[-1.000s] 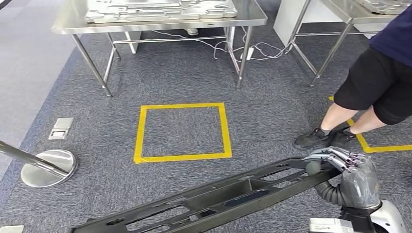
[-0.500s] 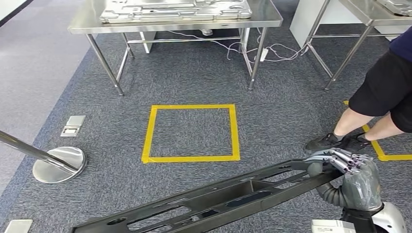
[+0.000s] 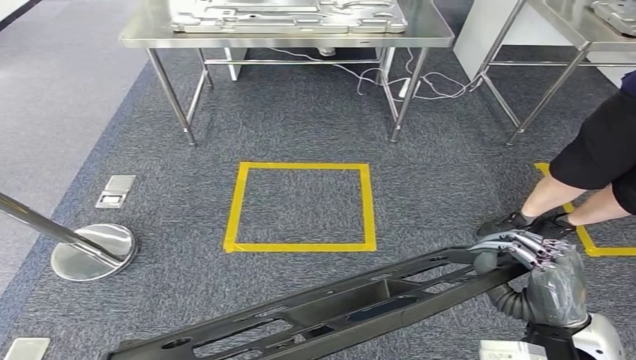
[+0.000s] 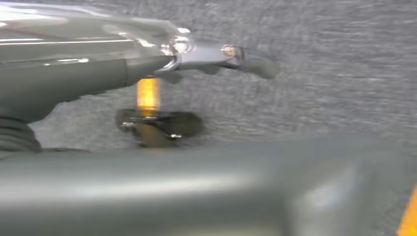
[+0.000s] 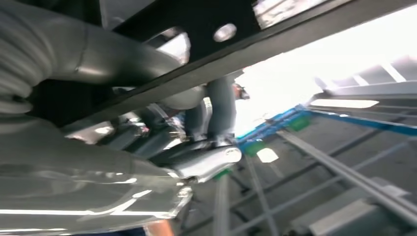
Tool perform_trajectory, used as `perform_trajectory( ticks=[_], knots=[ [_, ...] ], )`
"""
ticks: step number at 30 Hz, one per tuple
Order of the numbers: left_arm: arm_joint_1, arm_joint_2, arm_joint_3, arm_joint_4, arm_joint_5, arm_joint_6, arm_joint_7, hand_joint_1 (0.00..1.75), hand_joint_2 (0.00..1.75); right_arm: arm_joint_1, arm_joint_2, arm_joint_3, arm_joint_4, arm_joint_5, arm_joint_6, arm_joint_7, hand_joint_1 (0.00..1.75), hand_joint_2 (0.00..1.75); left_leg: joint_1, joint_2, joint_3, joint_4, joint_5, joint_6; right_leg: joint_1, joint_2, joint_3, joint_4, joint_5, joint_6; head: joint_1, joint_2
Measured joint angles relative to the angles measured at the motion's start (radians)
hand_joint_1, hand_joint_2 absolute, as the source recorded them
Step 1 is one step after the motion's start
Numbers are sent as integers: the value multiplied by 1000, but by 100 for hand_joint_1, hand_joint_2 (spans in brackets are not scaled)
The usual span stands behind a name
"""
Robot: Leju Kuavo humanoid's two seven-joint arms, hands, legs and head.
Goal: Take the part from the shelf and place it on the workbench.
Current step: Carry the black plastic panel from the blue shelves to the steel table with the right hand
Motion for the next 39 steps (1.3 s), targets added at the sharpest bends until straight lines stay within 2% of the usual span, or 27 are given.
perform_trajectory(
  ticks=[2, 3, 6, 8, 9, 12, 13, 17, 28, 30, 32, 34, 35, 37, 38, 39],
  knots=[
    [0, 0, 5, 0, 4, -9, 7, 0, 175, -3, 1, 0, 0, -1, 0, 0, 175, 175, 2, 0, 5, -4, 0, 3, 2, 1, 7, -7, 1, -25, 0, 0],
    [0, 0, 8, 0, 6, -12, 10, 0, 175, -4, 1, 0, 1, -1, 1, 0, 175, 175, 0, 0, 6, -4, -1, 5, 2, 1, 10, -10, 1, -28, 0, 0],
    [0, -1, 14, 0, 11, -15, 14, 0, 175, -5, 2, 0, 1, -1, 1, 0, 175, 175, -4, 0, 7, -4, -4, 11, 1, 1, 13, -16, 6, -26, 0, 0],
    [0, -1, 18, 0, 13, -18, 15, 0, 175, -5, 2, 0, 1, -1, 1, 0, 175, 175, -6, 0, 7, -3, -4, 14, -1, 1, 13, -18, 8, -19, 0, 0],
    [0, -1, 19, 0, 13, -20, 15, 0, 175, -6, 2, 0, 1, -1, 1, 0, 175, 175, -7, 0, 7, -3, -5, 15, -2, 1, 14, -20, 9, -12, 0, 0],
    [0, -1, 19, 0, 12, -24, 15, 0, 175, -6, 3, 0, 1, -1, 2, 0, 175, 175, -9, 0, 7, -2, -5, 15, -6, 1, 16, -25, 9, 26, 0, 0],
    [0, -1, 20, 0, 12, -24, 15, 0, 175, -6, 4, 1, 1, -1, 3, 0, 175, 175, -9, 0, 7, -2, -5, 15, -7, 1, 17, -26, 9, 33, 0, 0],
    [0, -1, 20, 0, 11, -25, 15, 0, 175, -6, 4, 1, 1, 0, 4, 0, 175, 175, -7, 0, 8, -3, -5, 15, -5, 1, 16, -25, 8, 36, 0, 0],
    [0, -1, 20, 0, 15, -25, 22, 0, 175, -12, 5, 2, 2, 2, 12, 4, 175, 175, -5, 0, 9, -4, -5, 15, -4, 1, 16, -21, 6, 34, 0, 0],
    [0, 0, 20, 0, 16, -25, 24, 0, 175, -14, 5, 3, 2, 2, 14, 6, 175, 175, -9, 0, 8, -1, -7, 19, -6, 0, 16, -25, 9, 38, 0, 0],
    [0, 0, 20, 0, 16, -26, 24, 0, 175, -17, 6, 3, 3, 2, 14, 8, 175, 175, -11, 0, 14, -9, -4, 30, -10, -1, 20, -31, 10, 45, 0, 0],
    [-1, -1, 20, 0, 17, -26, 24, 0, 175, -20, 6, 3, 3, 2, 14, 9, 175, 175, -8, 2, 29, -32, 5, 42, -8, 0, 10, 2, -14, 42, 0, 0],
    [-1, -1, 20, 0, 17, -27, 25, 0, 175, -20, 5, 3, 4, 2, 14, 9, 175, 175, -7, 4, 35, -40, 8, 47, -7, 2, -11, 49, -40, 37, 1, 0],
    [-1, -1, 20, 0, 18, -28, 25, 0, 175, -21, 5, 3, 7, 2, 14, 10, 175, 175, -11, 4, 39, -42, 7, 51, -2, 5, -84, 185, -98, 30, 1, 0],
    [-1, -1, 20, 0, 18, -28, 26, 0, 175, -20, 5, 3, 8, 2, 14, 10, 175, 175, -14, 4, 40, -42, 5, 51, -1, 6, -116, 237, -111, 29, 1, 0],
    [0, -1, 20, 0, 18, -28, 26, 0, 175, -20, 5, 3, 10, 2, 14, 10, 175, 175, -15, 3, 42, -41, 2, 50, 0, 7, -133, 258, -103, 28, 1, 0]
  ],
)
